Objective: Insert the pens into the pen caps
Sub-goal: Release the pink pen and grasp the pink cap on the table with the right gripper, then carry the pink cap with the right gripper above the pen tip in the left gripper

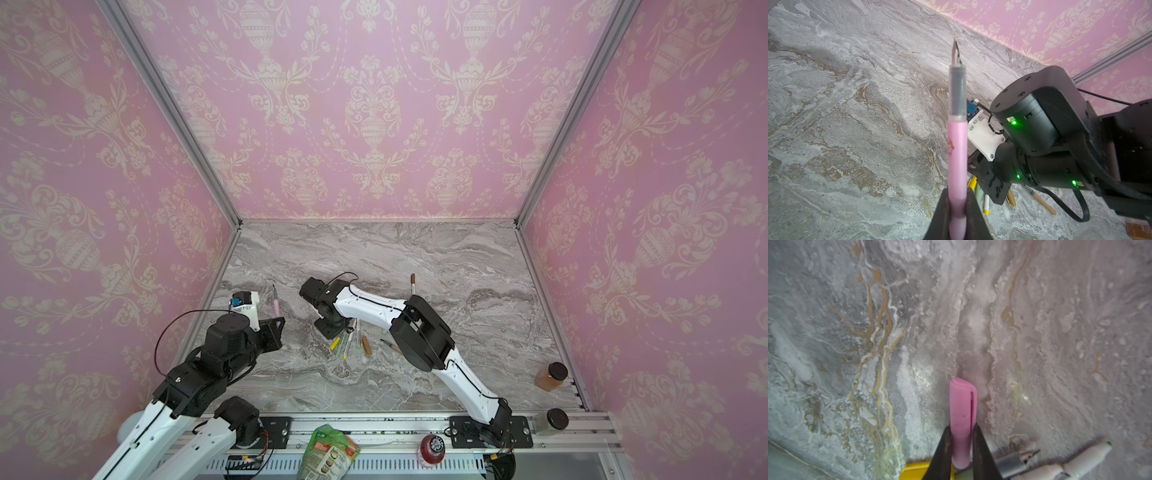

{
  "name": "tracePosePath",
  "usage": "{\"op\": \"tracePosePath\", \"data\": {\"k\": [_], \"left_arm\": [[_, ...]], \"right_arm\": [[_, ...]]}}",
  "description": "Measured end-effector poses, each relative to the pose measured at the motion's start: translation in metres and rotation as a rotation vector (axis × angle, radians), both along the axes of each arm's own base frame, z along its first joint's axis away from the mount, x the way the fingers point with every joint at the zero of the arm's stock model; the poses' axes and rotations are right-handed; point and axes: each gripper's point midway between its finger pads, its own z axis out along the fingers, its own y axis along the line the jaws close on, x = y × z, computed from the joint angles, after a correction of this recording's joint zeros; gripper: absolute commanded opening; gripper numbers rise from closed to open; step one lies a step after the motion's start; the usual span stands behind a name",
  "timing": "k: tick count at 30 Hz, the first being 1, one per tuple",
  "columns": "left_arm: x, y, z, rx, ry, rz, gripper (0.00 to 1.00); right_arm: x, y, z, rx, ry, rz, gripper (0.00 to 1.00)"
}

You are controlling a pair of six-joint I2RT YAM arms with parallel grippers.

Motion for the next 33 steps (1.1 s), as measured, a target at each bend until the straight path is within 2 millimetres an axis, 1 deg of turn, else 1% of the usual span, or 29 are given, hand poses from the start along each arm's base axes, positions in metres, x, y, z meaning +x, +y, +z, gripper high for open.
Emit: {"op": "tracePosePath", "data": {"k": [4, 7, 12, 17, 19, 22, 26, 28, 31, 33], "left_arm": [[0.0, -0.001, 0.0, -0.01, 0.004, -0.002, 0.0], [-0.001, -0.002, -0.001, -0.016, 0.007, -0.001, 0.0], [-0.001, -0.002, 0.0, -0.017, 0.006, -0.001, 0.0], [-0.001, -0.002, 0.0, -0.018, 0.006, -0.003, 0.0], [-0.001, -0.004, 0.0, -0.023, 0.006, -0.009, 0.0], [0.0, -0.007, 0.002, -0.035, -0.001, -0.022, 0.0], [0.0, -0.012, 0.006, -0.057, -0.013, -0.043, 0.0], [0.001, -0.015, 0.009, -0.069, -0.02, -0.057, 0.0], [0.002, -0.023, 0.012, -0.097, -0.029, -0.092, 0.0], [0.004, -0.033, 0.013, -0.12, -0.026, -0.129, 0.0]], "right_arm": [[0.001, 0.001, 0.001, 0.002, -0.003, -0.001, 0.07], [0.002, 0.002, 0.001, 0.0, -0.001, -0.002, 0.07], [0.006, 0.011, 0.014, 0.038, -0.008, -0.022, 0.07], [0.006, 0.016, 0.019, 0.076, 0.021, -0.063, 0.07], [0.007, 0.017, 0.024, 0.099, 0.035, -0.085, 0.07], [0.012, 0.017, 0.039, 0.15, 0.047, -0.128, 0.07], [0.024, 0.017, 0.072, 0.258, 0.051, -0.192, 0.08], [0.029, 0.014, 0.09, 0.318, 0.056, -0.229, 0.08], [0.037, 0.007, 0.11, 0.393, 0.067, -0.282, 0.08], [0.041, -0.001, 0.118, 0.434, 0.08, -0.324, 0.08]]}}
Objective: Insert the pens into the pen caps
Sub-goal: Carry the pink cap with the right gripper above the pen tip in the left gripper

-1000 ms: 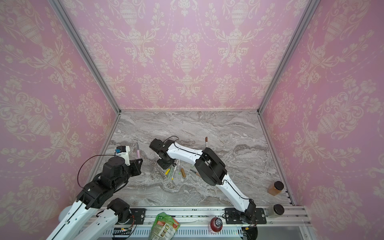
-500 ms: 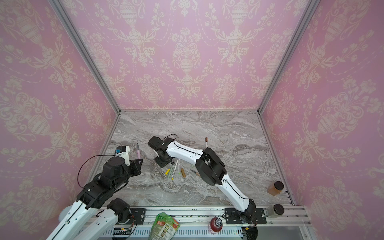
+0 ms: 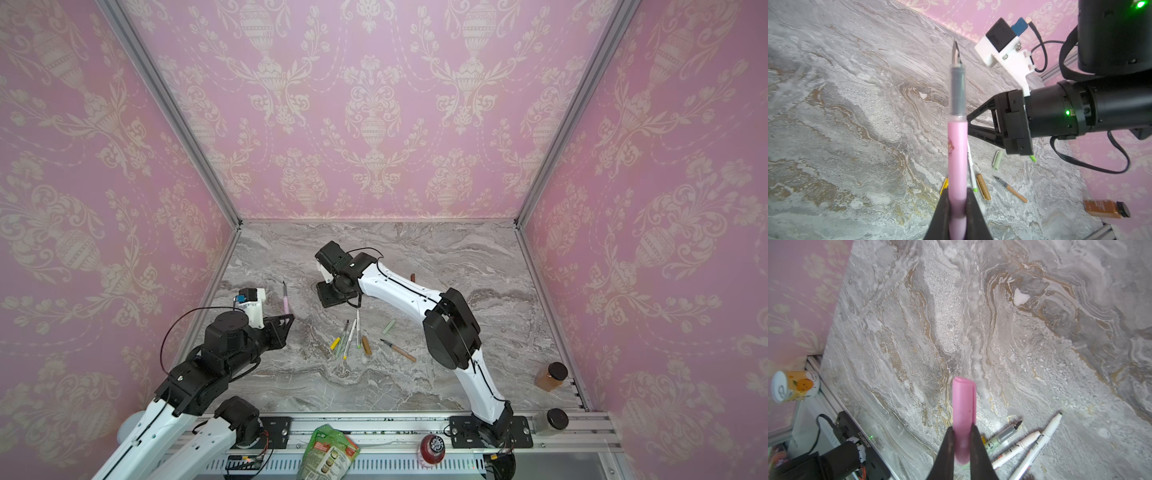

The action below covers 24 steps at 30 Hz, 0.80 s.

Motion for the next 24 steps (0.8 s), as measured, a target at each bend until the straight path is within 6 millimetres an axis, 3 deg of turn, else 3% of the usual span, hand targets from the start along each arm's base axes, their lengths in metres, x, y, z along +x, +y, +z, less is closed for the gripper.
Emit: {"op": "tracePosePath", "data": {"k": [13, 24], "left_arm": [[0.005, -0.074, -0.016, -0.153, 0.131, -0.327, 0.0], [0.005, -0.097, -0.03, -0.171, 0.188, -0.416, 0.0]], "right_arm": [[0.033, -0.062, 0.035, 0.311, 0.113, -0.335, 0.09], [0.038, -0.05, 0.056, 0.501, 0.177, -0.389, 0.09]]}}
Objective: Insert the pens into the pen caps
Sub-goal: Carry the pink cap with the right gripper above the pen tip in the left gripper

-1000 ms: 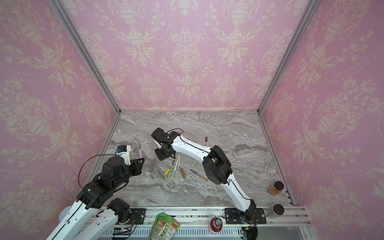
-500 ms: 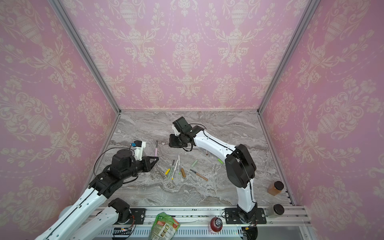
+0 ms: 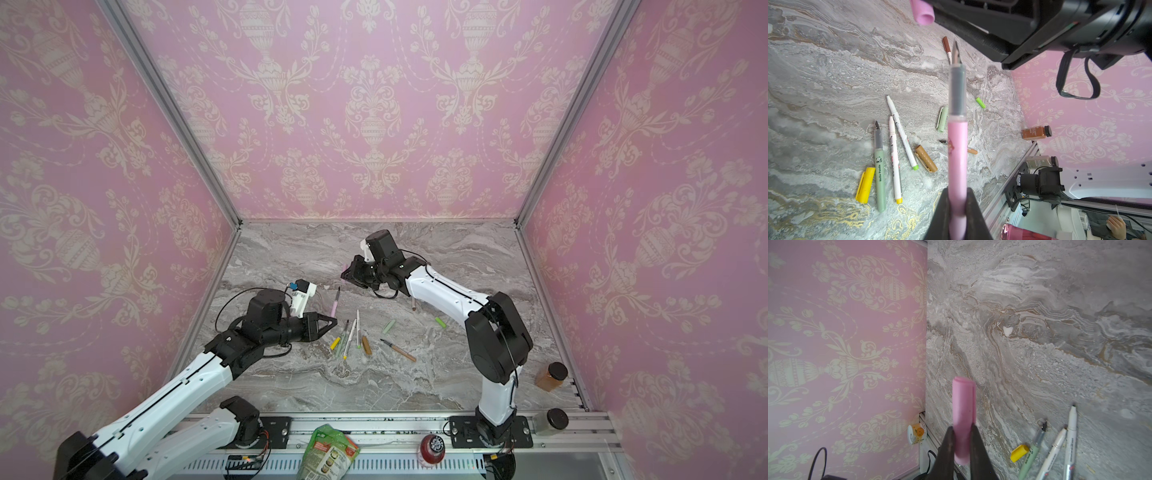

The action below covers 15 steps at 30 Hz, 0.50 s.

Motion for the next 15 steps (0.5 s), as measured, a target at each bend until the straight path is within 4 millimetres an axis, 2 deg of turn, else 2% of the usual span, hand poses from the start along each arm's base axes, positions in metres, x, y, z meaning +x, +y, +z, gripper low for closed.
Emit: {"op": "tracePosePath", "data": {"k": [5, 15], "left_arm": [[0.0008, -0.0023, -0.0022, 0.003, 0.002, -0.005, 0.0], [0.0046, 0.003, -0.008, 0.022, -0.013, 0.028, 0.0]], "right_arm": [[0.0009, 0.005, 0.0084, 0.042, -0.005, 0.006, 0.09], [-0.0016, 0.0051, 0.0089, 0.047, -0.001, 0.014, 0.08]]}}
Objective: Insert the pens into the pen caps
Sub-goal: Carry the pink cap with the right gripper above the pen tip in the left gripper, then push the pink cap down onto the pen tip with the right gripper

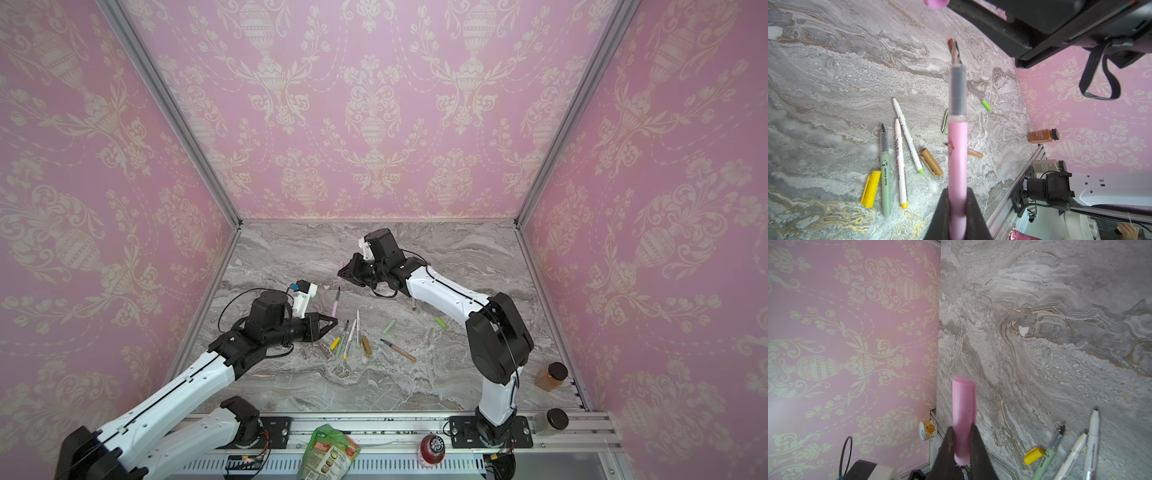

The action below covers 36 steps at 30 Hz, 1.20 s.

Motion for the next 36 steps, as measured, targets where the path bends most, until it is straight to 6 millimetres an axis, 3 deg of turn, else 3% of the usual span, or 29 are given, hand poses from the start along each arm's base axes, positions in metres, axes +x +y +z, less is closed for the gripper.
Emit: {"op": "tracePosePath", "data": {"k": [15, 36], "left_arm": [[0.002, 0.002, 0.001, 0.006, -0.012, 0.016, 0.0], [0.004, 0.003, 0.001, 0.01, -0.018, 0.026, 0.0]], "right_arm": [[-0.003, -0.002, 0.007, 0.01, -0.007, 0.013, 0.07], [-0.017, 0.005, 0.001, -0.019, 0.002, 0.056, 0.06]]}}
